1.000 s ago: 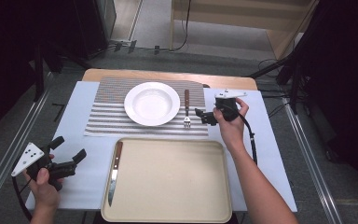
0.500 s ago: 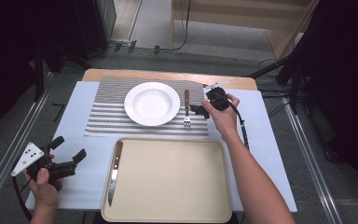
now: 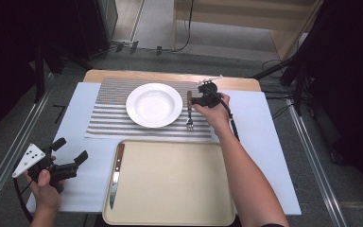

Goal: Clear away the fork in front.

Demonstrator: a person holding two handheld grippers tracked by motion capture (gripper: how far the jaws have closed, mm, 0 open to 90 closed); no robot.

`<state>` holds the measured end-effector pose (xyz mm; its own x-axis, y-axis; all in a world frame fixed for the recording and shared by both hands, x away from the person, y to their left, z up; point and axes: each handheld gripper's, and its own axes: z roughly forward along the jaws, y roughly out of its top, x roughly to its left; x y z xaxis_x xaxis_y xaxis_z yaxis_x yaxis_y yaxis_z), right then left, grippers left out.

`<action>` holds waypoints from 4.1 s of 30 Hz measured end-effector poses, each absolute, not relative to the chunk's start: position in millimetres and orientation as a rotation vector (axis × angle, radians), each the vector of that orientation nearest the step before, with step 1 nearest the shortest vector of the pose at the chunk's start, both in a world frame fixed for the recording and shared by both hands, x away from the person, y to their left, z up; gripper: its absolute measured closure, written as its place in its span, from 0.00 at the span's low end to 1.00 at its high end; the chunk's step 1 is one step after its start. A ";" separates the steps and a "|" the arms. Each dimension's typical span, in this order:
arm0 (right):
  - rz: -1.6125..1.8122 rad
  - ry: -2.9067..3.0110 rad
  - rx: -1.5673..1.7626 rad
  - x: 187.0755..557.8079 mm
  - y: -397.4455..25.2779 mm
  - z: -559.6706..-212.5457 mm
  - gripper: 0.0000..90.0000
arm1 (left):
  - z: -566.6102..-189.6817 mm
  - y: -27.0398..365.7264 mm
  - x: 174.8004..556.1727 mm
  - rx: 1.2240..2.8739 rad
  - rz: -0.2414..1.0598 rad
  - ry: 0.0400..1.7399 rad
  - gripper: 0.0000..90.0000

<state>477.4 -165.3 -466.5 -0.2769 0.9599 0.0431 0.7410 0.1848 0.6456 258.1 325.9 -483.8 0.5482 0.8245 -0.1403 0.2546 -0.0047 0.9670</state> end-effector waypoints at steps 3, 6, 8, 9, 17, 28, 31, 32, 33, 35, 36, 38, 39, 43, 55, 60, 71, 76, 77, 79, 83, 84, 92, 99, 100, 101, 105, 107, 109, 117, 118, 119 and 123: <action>0.802 2.108 1.612 481.9 -160.1 -468.3 0.64 | -483.9 324.8 258.0 1.567 0.581 0.945 0.00; 0.777 2.131 1.621 484.1 -157.1 -469.7 0.67 | -484.0 325.1 257.9 1.568 0.581 0.944 0.00; 0.747 2.156 1.652 486.7 -154.1 -471.9 0.69 | -484.0 325.2 257.8 1.560 0.578 0.944 0.00; 0.751 2.169 1.696 488.1 -153.3 -472.4 0.69 | -483.9 325.4 257.8 1.558 0.577 0.944 0.00; 0.686 2.232 1.787 496.7 -143.5 -478.5 0.74 | -483.7 325.6 257.9 1.552 0.570 0.943 0.00; 0.629 2.238 1.855 503.1 -137.3 -478.3 0.78 | -483.9 325.0 258.2 1.558 0.573 0.944 0.00; 0.603 2.248 1.867 504.0 -135.1 -481.9 0.78 | -483.9 325.1 258.3 1.559 0.575 0.947 0.00; 0.592 2.245 1.879 504.3 -134.6 -483.9 0.78 | -483.9 325.1 258.3 1.559 0.574 0.948 0.00; 0.593 2.239 1.886 504.3 -134.3 -484.2 0.78 | -483.9 325.2 258.3 1.559 0.575 0.949 0.00; 0.588 2.223 1.896 504.1 -132.7 -484.3 0.78 | -483.9 325.1 258.4 1.561 0.574 0.948 0.00; 0.584 2.215 1.899 504.0 -132.0 -484.5 0.79 | -484.0 324.8 258.5 1.561 0.574 0.949 0.00; 0.577 2.201 1.914 503.9 -131.4 -484.2 0.80 | -483.9 324.5 258.5 1.562 0.575 0.948 0.00; 0.565 2.192 1.927 504.0 -132.6 -483.8 0.82 | -483.9 324.4 258.4 1.562 0.576 0.949 0.00; 0.529 2.186 1.911 502.9 -136.5 -482.7 0.85 | -483.9 325.0 258.2 1.560 0.574 0.950 0.00; 0.483 2.222 1.892 485.4 -146.0 -480.1 0.85 | -483.9 324.5 258.3 1.563 0.576 0.948 0.00; 0.479 2.235 1.880 479.2 -151.9 -480.5 0.85 | -483.8 323.9 258.3 1.568 0.577 0.946 0.00; 0.384 2.309 1.801 481.7 -147.2 -481.9 0.81 | -484.0 323.2 258.6 1.570 0.576 0.944 0.00; 0.354 2.349 1.813 487.8 -147.9 -480.2 0.81 | -484.0 323.1 258.8 1.570 0.577 0.944 0.00; 0.345 2.354 1.823 489.2 -147.7 -479.7 0.81 | -484.0 323.4 258.9 1.566 0.569 0.942 0.00; 0.337 2.364 1.826 490.9 -148.3 -479.4 0.81 | -484.1 323.9 259.2 1.558 0.563 0.946 0.00; 0.356 2.387 1.839 493.6 -152.2 -479.6 0.81 | -483.7 323.7 259.6 1.561 0.571 0.949 0.00; 0.352 2.381 1.855 493.9 -151.7 -479.4 0.82 | -483.5 323.4 259.8 1.565 0.575 0.949 0.00; 0.309 2.380 1.835 494.7 -147.0 -478.8 0.84 | -477.8 323.4 260.1 1.533 0.533 0.951 0.00; 0.309 2.380 1.804 492.6 -145.5 -479.2 0.85 | -468.8 317.2 258.2 1.536 0.536 0.930 0.00; 0.314 2.385 1.804 492.7 -146.3 -479.1 0.85 | -468.5 316.4 258.1 1.538 0.538 0.931 0.00; 0.319 2.383 1.807 492.6 -146.6 -479.2 0.85 | -468.2 316.0 258.4 1.543 0.535 0.928 0.00; 0.326 2.386 1.788 491.6 -147.1 -479.3 0.85 | -467.3 315.4 258.8 1.544 0.529 0.926 0.00; 0.332 2.390 1.780 491.3 -147.6 -479.4 0.85 | -467.0 315.8 259.2 1.539 0.506 0.925 0.00; 0.345 2.392 1.785 490.9 -148.6 -479.5 0.85 | -466.7 316.2 259.5 1.542 0.493 0.925 0.00; 0.417 2.387 1.773 487.0 -153.7 -480.7 0.85 | -466.8 317.2 259.3 1.532 0.491 0.934 0.00; 0.425 2.387 1.767 486.6 -154.2 -480.8 0.85 | -466.8 317.3 259.2 1.532 0.491 0.934 0.00; 0.436 2.389 1.760 485.9 -155.1 -481.0 0.85 | -466.8 317.4 259.2 1.530 0.490 0.934 0.00; 0.504 2.366 1.767 482.3 -159.2 -481.3 0.85 | -466.7 317.0 259.1 1.529 0.489 0.932 0.00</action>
